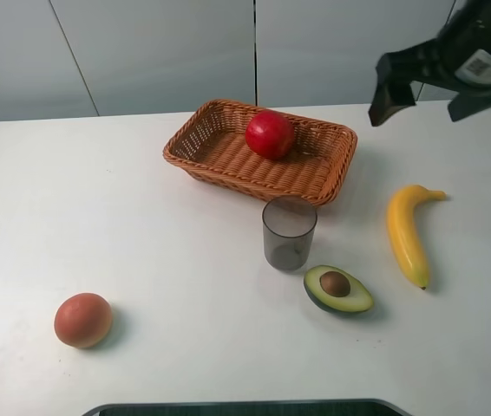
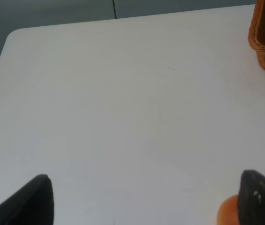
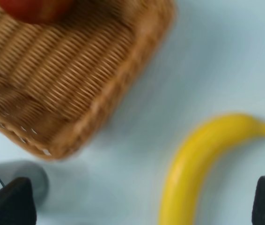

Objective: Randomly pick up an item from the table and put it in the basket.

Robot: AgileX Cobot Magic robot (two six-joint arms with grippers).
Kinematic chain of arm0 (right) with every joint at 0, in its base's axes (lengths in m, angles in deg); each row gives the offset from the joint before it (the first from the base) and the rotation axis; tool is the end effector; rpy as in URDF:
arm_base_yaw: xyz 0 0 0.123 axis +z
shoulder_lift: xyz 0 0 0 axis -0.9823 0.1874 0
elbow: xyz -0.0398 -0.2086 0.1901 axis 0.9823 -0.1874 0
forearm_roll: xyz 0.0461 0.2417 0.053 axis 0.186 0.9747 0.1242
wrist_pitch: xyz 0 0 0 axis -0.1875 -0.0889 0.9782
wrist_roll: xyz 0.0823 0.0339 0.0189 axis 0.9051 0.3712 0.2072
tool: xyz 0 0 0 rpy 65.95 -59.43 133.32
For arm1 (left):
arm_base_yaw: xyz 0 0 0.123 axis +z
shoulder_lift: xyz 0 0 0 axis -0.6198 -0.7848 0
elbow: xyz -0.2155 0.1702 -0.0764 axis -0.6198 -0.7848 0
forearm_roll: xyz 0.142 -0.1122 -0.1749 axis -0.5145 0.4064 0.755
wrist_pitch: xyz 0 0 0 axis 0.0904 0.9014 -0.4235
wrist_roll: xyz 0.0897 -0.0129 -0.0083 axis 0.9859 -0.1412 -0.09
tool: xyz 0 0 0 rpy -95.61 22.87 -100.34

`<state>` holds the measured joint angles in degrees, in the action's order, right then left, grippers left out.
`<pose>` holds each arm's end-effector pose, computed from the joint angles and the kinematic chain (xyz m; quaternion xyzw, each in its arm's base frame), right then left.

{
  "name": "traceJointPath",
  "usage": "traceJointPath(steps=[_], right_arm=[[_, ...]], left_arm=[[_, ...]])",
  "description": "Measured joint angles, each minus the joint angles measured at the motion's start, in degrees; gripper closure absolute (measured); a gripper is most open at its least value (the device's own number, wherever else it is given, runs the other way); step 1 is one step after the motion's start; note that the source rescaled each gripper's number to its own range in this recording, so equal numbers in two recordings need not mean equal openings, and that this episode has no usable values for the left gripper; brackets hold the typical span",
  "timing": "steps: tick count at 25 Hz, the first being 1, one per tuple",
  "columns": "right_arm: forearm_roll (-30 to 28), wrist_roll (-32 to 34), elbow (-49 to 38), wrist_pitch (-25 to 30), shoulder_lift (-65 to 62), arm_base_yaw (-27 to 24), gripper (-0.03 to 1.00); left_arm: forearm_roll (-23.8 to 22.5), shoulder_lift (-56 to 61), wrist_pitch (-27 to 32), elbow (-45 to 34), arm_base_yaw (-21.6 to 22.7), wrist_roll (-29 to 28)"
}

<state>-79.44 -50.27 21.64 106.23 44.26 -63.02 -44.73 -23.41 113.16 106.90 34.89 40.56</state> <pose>0.2549 0.0752 0.2788 -0.0425 0.9763 0.0563 0.2048 -0.0075 0.0067 0.2794 0.0134 0.8562 0.0179 0.5162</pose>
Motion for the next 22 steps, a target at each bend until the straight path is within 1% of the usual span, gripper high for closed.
traceJointPath(steps=[6, 8, 12, 15, 19, 22], right_arm=[[0.00, 0.58, -11.52, 2.19, -19.64, -8.17, -0.03], [-0.09, 0.58, -14.19, 3.75, -26.42, -9.86, -0.03], [-0.22, 0.58, -18.02, 7.90, -40.76, -10.59, -0.03], [-0.91, 0.58, -18.99, 11.34, -50.67, -10.59, -0.03], [-3.48, 0.58, -19.19, 16.13, -62.78, -10.59, -0.03], [-4.02, 0.07, -19.24, 17.24, -69.94, -10.59, -0.03]], left_arm=[[0.00, 0.00, 0.00, 0.00, 0.00, 0.00], [0.00, 0.00, 0.00, 0.00, 0.00, 0.00], [0.00, 0.00, 0.00, 0.00, 0.00, 0.00], [0.00, 0.00, 0.00, 0.00, 0.00, 0.00], [0.00, 0.00, 0.00, 0.00, 0.00, 0.00], [0.00, 0.00, 0.00, 0.00, 0.00, 0.00]])
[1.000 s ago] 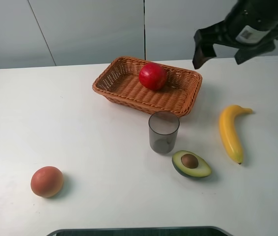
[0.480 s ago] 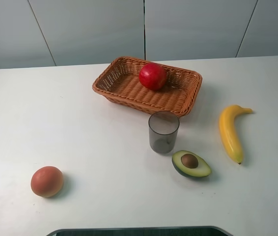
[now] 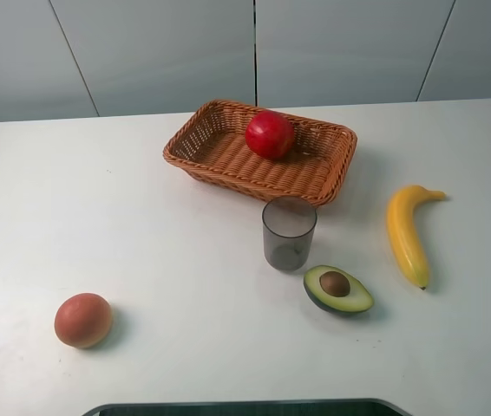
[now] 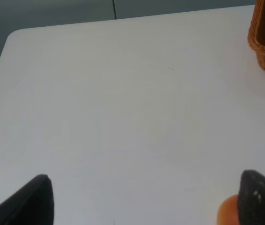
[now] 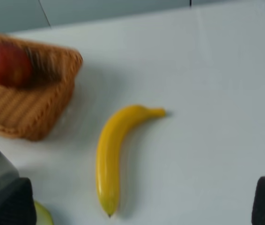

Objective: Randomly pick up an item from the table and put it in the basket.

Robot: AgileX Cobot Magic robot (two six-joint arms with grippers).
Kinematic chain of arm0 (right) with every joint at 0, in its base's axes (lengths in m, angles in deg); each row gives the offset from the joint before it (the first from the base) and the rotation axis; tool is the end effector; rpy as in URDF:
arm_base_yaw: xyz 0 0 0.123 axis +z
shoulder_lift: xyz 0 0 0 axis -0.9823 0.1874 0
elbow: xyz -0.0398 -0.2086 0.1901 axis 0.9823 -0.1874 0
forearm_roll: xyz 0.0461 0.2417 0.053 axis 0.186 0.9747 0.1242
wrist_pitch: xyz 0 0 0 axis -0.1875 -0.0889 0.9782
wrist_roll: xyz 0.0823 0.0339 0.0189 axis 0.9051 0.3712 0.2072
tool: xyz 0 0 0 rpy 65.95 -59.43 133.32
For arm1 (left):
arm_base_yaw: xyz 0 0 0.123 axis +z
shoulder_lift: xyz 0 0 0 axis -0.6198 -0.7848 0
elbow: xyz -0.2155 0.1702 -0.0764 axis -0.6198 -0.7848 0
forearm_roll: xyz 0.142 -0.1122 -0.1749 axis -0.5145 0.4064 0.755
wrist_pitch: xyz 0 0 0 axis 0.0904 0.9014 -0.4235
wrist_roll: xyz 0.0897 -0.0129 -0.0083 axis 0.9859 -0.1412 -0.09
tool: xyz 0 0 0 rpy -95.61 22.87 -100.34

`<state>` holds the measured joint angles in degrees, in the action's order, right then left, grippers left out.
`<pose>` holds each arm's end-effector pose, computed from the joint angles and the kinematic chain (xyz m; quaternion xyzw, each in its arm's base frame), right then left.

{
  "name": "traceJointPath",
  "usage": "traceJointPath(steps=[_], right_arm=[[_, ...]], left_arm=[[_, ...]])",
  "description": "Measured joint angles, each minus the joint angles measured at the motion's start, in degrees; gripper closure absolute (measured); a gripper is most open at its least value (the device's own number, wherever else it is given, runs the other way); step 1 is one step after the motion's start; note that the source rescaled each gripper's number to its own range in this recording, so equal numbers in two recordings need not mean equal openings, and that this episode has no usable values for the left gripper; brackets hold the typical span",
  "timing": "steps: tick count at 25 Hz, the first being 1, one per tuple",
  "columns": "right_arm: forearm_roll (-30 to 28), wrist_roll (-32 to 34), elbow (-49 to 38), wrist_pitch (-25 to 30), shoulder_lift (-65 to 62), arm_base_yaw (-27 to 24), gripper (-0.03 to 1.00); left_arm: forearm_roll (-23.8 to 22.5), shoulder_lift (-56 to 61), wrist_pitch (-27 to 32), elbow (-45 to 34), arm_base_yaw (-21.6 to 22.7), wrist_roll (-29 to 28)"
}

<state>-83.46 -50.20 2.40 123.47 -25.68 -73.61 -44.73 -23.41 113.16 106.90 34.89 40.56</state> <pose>-0.0042 -0.0049 0.3166 0.0429 0.8734 0.0425 0.4833 -0.0075 0.0067 0.2794 0.0134 0.8562 0.0179 0.5162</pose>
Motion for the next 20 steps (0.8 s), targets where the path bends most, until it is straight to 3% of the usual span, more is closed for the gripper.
traceJointPath(steps=[12, 20], right_arm=[[1.33, -7.16, -3.06, 0.21, -8.21, -0.34, -0.03], [3.58, -9.88, -9.27, -3.75, -8.21, -0.34, -0.03]], left_arm=[[0.00, 0.00, 0.00, 0.00, 0.00, 0.00], [0.00, 0.00, 0.00, 0.00, 0.00, 0.00]])
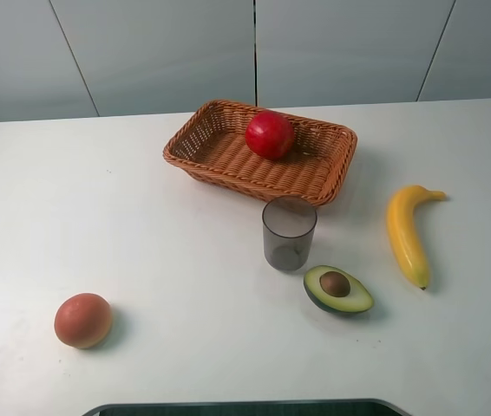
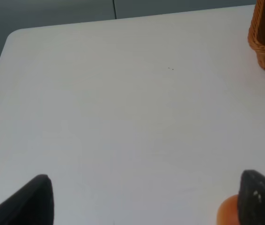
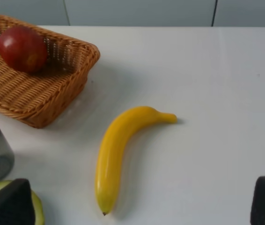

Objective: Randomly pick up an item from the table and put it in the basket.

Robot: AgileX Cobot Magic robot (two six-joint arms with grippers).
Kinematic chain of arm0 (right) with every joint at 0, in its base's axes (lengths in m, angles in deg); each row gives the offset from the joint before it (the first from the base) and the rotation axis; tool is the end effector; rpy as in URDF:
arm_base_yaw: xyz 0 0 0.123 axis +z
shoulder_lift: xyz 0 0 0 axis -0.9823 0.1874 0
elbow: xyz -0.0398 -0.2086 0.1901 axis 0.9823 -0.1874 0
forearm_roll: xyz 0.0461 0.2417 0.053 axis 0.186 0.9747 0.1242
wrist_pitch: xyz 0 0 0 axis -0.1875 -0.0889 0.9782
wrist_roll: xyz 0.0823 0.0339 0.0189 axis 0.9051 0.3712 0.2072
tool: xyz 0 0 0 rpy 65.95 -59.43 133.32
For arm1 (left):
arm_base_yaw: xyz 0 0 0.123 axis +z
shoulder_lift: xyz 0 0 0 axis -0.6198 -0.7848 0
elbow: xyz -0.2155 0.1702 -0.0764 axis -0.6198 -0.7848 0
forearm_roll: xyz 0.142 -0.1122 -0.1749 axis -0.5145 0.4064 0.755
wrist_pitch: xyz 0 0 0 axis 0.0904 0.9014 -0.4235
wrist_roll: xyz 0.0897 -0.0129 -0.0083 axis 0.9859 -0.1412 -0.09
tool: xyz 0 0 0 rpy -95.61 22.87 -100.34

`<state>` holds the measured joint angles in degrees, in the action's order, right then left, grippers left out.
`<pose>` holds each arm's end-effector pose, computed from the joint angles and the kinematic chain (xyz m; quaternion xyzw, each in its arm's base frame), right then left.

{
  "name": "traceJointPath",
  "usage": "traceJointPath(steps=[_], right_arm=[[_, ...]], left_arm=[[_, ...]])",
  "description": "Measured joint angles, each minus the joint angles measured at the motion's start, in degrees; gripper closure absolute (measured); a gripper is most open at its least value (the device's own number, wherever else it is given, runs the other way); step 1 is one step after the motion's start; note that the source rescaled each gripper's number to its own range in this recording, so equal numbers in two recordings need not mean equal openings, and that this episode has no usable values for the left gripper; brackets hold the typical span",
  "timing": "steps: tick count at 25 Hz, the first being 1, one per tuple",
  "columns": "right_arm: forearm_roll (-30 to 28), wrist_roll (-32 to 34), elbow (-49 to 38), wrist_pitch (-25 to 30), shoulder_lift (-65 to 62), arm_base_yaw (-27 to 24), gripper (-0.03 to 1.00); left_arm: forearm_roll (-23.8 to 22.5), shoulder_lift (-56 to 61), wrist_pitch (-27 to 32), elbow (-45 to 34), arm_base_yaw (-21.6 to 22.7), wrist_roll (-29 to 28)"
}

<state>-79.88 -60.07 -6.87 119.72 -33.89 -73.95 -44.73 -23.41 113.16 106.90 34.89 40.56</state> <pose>-0.0079 0.0000 0.2767 -0.0326 0.8625 0.0314 0.5040 -0.0075 0.0067 0.2794 0.0134 0.8562 0.0179 0.5162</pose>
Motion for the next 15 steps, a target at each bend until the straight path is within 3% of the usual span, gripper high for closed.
traceJointPath(steps=[15], right_arm=[[0.00, -0.34, 0.00, -0.28, -0.15, 0.00, -0.03]], left_arm=[[0.00, 0.00, 0.00, 0.00, 0.00, 0.00]])
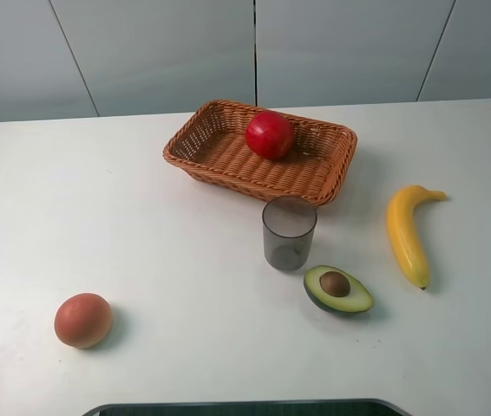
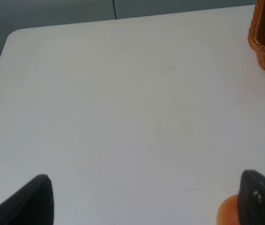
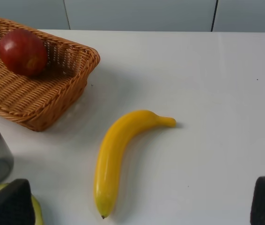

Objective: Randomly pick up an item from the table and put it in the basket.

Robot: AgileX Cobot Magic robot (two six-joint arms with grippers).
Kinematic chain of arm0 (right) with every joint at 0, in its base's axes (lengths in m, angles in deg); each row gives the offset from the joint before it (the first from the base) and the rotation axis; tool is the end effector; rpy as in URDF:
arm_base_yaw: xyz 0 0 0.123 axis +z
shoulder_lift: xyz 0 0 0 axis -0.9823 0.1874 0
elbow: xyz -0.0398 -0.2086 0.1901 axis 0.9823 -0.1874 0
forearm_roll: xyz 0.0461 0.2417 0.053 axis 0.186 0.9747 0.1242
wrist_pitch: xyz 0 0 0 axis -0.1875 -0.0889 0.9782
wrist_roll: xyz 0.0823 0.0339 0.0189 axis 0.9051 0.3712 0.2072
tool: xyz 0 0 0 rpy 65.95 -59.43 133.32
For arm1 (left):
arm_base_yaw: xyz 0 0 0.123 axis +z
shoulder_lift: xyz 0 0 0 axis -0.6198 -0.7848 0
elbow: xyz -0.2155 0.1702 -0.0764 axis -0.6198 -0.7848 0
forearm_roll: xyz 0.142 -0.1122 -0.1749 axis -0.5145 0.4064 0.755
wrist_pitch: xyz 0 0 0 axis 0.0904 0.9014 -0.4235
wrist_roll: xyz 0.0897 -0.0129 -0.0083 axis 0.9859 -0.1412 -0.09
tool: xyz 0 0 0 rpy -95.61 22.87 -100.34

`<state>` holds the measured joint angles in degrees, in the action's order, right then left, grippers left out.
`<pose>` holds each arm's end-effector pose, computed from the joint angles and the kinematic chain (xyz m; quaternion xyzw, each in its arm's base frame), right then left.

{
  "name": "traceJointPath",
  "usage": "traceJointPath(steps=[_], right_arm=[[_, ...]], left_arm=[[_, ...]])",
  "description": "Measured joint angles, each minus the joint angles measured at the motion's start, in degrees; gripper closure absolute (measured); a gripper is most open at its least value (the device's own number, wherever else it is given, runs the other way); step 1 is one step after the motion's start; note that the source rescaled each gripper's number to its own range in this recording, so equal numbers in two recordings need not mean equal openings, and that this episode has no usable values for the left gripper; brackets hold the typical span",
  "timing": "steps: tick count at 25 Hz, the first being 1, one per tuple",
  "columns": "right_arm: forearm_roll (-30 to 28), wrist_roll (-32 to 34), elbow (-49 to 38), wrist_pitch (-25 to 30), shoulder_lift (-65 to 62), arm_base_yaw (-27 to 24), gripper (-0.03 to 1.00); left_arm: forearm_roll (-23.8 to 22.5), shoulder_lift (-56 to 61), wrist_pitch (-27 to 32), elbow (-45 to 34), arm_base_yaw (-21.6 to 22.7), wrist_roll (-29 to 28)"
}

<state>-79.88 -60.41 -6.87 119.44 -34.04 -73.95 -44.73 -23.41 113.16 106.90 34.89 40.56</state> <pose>-0.0081 0.0000 0.2771 -0.0351 0.8605 0.0301 0.5073 -0.0075 0.0067 0.2794 0.0134 0.8562 0.0179 0.5162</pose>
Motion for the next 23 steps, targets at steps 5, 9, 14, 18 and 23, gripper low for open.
traceJointPath(steps=[5, 9, 14, 18, 23], right_arm=[[0.00, 0.00, 0.00, 0.00, -0.06, 0.00, -0.03], [0.00, 0.24, 0.00, 0.00, -0.06, 0.00, -0.03], [0.00, 0.37, 0.00, -0.11, -0.06, 0.00, -0.03], [0.00, 0.51, 0.00, -0.22, -0.06, 0.00, -0.03], [0.00, 0.51, 0.00, -0.22, -0.06, 0.00, -0.03]], left_arm=[[0.00, 0.00, 0.00, 0.00, 0.00, 0.00], [0.00, 0.00, 0.00, 0.00, 0.00, 0.00], [0.00, 0.00, 0.00, 0.00, 0.00, 0.00], [0.00, 0.00, 0.00, 0.00, 0.00, 0.00], [0.00, 0.00, 0.00, 0.00, 0.00, 0.10]])
